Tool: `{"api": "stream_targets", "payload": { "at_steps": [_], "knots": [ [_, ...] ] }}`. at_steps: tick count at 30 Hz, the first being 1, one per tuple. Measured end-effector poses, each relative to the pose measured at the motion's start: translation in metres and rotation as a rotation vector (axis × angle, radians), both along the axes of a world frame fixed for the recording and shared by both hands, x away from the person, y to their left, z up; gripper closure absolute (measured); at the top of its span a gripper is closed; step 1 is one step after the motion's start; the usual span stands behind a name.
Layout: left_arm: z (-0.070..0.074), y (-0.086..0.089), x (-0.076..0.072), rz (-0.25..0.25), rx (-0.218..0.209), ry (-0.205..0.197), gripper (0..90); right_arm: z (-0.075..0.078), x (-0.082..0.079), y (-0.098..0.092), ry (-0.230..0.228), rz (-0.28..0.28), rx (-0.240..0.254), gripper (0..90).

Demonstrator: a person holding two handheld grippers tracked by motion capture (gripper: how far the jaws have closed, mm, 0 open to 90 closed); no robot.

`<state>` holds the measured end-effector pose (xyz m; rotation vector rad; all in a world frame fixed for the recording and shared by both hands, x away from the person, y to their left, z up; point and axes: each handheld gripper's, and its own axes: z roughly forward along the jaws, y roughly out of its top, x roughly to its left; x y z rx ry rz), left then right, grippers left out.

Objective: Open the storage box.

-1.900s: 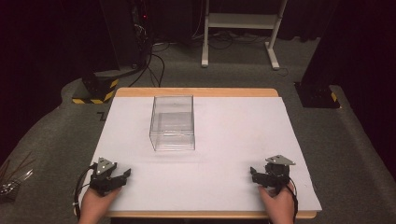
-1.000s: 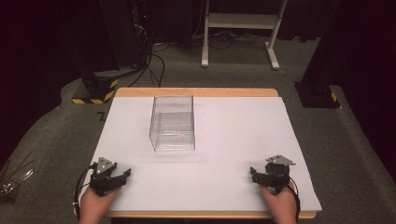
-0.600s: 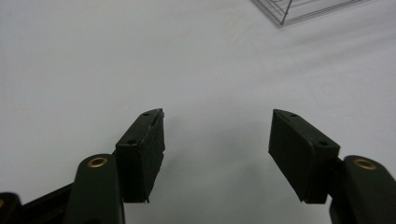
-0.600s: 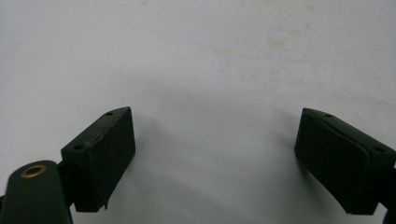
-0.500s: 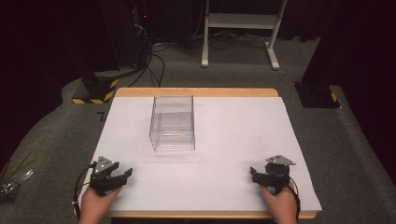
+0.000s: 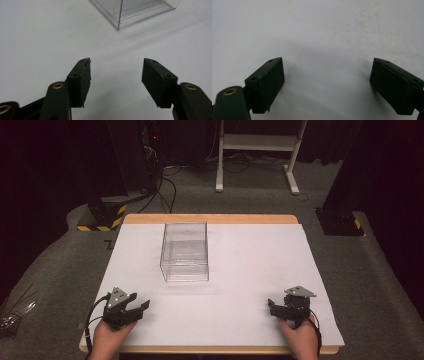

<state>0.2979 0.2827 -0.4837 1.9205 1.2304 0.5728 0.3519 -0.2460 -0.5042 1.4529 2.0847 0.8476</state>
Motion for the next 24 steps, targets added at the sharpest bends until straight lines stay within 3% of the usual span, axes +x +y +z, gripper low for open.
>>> {"api": "stream_targets", "payload": {
  "at_steps": [9, 14, 20, 24],
  "knots": [
    [0.003, -0.015, 0.003, -0.064, -0.034, -0.002, 40.9, 0.0, 0.0, 0.0, 0.001, 0.001, 0.0, 12.3],
    [0.005, -0.022, 0.006, -0.092, -0.033, -0.014, 41.4, 0.0, 0.0, 0.0, 0.0, 0.001, 0.0, 12.2],
    [0.011, -0.024, 0.01, -0.099, -0.084, -0.02, 41.3, 0.0, 0.0, 0.0, 0.0, 0.001, 0.0, 12.3],
    [0.017, -0.028, 0.013, -0.102, -0.09, -0.041, 41.3, 0.0, 0.0, 0.0, 0.0, 0.001, -0.001, 12.3]
  ]
}}
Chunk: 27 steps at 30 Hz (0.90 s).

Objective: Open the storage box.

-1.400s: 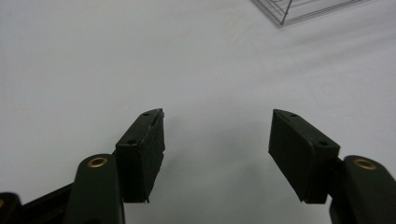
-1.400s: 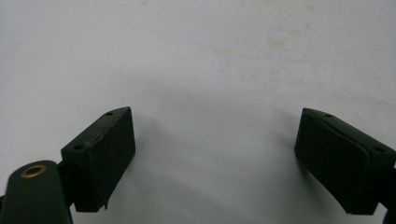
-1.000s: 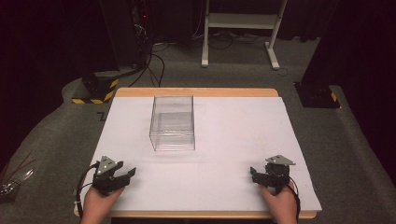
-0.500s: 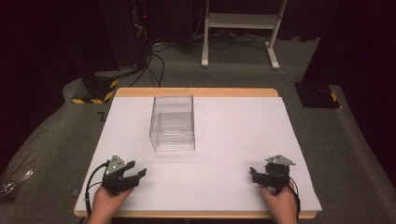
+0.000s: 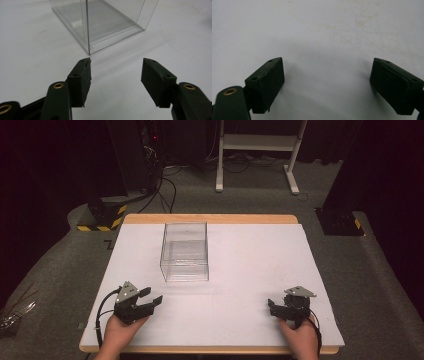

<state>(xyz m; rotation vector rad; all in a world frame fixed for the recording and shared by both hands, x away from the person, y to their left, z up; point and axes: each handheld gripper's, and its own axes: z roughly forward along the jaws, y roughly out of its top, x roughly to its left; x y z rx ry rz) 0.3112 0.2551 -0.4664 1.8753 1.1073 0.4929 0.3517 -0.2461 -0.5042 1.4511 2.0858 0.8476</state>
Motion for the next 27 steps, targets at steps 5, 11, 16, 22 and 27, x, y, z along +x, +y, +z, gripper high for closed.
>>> {"api": "stream_targets", "payload": {
  "at_steps": [5, 11, 16, 22, 27],
  "knots": [
    [0.002, -0.006, 0.008, -0.013, -0.007, -0.004, 40.9, 0.0, 0.0, 0.0, 0.0, 0.0, 0.0, 12.3],
    [0.003, -0.016, 0.018, -0.025, -0.035, -0.008, 41.0, 0.0, 0.0, 0.0, 0.0, 0.0, 0.0, 12.3],
    [0.004, -0.025, 0.027, -0.031, -0.028, -0.026, 39.8, 0.0, 0.0, 0.0, 0.0, 0.001, 0.0, 12.3],
    [0.005, -0.033, 0.037, -0.029, -0.056, -0.03, 39.2, 0.0, 0.0, 0.0, 0.0, 0.001, 0.0, 12.3],
    [0.007, -0.04, 0.044, -0.042, -0.035, -0.042, 41.2, 0.0, 0.0, 0.0, 0.0, 0.0, 0.001, 12.3]
  ]
}}
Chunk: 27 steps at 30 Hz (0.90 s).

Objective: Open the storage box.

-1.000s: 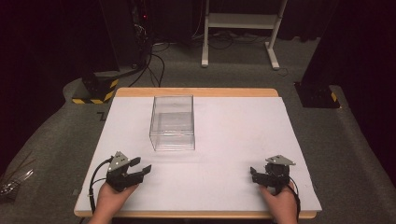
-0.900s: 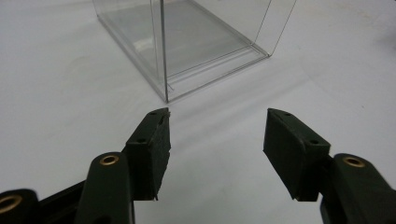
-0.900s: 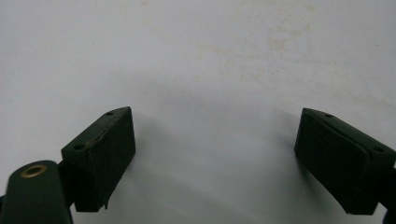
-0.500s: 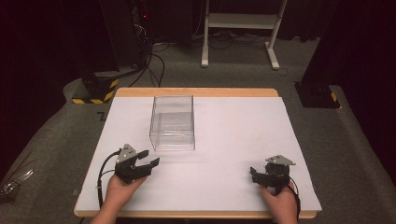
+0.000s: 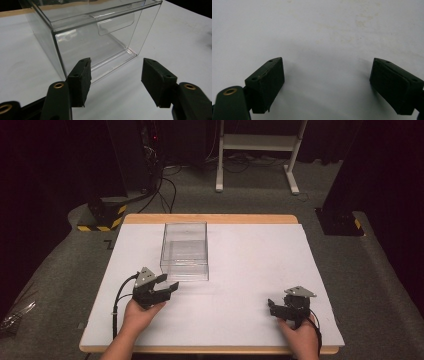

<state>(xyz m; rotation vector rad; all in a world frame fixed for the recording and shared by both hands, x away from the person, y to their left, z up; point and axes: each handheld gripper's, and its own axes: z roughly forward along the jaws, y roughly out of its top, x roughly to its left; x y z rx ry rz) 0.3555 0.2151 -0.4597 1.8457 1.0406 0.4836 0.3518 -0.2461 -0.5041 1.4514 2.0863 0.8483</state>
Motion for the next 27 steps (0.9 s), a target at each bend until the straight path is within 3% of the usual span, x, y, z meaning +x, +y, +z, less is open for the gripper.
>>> {"api": "stream_targets", "payload": {
  "at_steps": [3, 14, 19, 20, 21, 27],
  "knots": [
    [0.0, -0.002, 0.005, -0.007, -0.018, -0.001, 42.5, 0.0, 0.0, 0.0, -0.001, 0.001, -0.001, 12.3],
    [0.0, -0.012, 0.019, -0.002, -0.013, -0.012, 42.1, 0.0, 0.0, 0.0, 0.0, 0.001, -0.001, 12.3],
    [-0.001, -0.011, 0.025, 0.006, -0.038, -0.02, 42.9, 0.0, 0.0, 0.0, -0.001, 0.001, -0.001, 12.3],
    [-0.005, -0.021, 0.026, 0.077, -0.175, -0.028, 42.9, 0.0, 0.0, 0.0, -0.001, 0.0, 0.0, 12.4],
    [-0.003, -0.01, 0.027, 0.007, -0.042, -0.018, 42.9, 0.0, 0.0, 0.0, -0.001, 0.0, 0.0, 12.4],
    [-0.005, -0.01, 0.033, -0.01, -0.085, -0.037, 45.1, 0.0, 0.0, 0.0, -0.001, 0.001, -0.001, 12.4]
  ]
}}
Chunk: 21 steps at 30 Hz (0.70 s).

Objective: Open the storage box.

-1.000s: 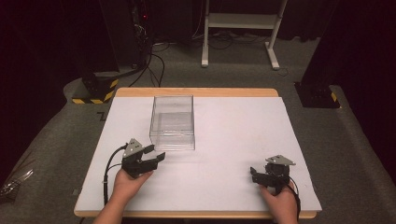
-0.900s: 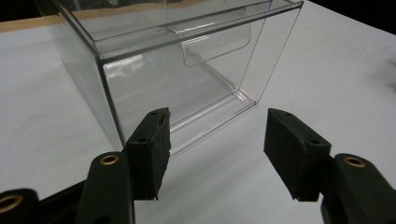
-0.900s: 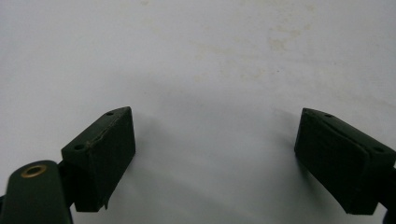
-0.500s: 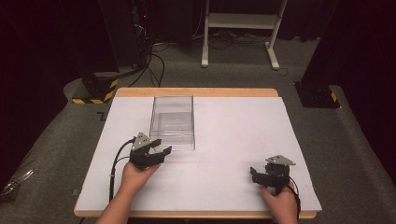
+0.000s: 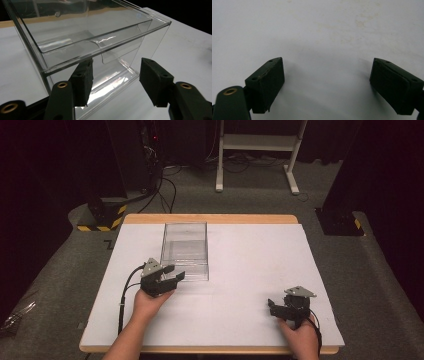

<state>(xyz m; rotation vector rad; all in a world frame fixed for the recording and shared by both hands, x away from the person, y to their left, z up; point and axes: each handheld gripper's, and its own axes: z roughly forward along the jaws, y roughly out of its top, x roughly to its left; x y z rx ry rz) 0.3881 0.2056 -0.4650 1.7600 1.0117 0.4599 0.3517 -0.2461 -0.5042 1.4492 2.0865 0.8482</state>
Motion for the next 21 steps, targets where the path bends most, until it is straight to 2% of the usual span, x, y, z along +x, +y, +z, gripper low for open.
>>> {"api": "stream_targets", "payload": {
  "at_steps": [6, 7, 14, 21],
  "knots": [
    [-0.0033, 0.0027, 0.0052, -0.006, -0.015, -0.004, 51.8, 0.0, -0.0001, 0.0001, 0.0, -0.001, 0.0, 12.4],
    [-0.0044, 0.0038, 0.0068, -0.015, -0.03, -0.012, 52.7, 0.0, -0.0001, 0.0001, 0.0, -0.001, 0.0, 12.4],
    [-0.0071, 0.0046, 0.0092, -0.054, -0.053, -0.033, 57.8, 0.0, -0.0001, 0.0001, 0.0, -0.001, 0.0, 12.4],
    [-0.0089, 0.005, 0.0106, -0.062, -0.054, -0.048, 64.9, -0.0001, -0.0001, 0.0, -0.001, 0.0, -0.001, 12.4]
  ]
}}
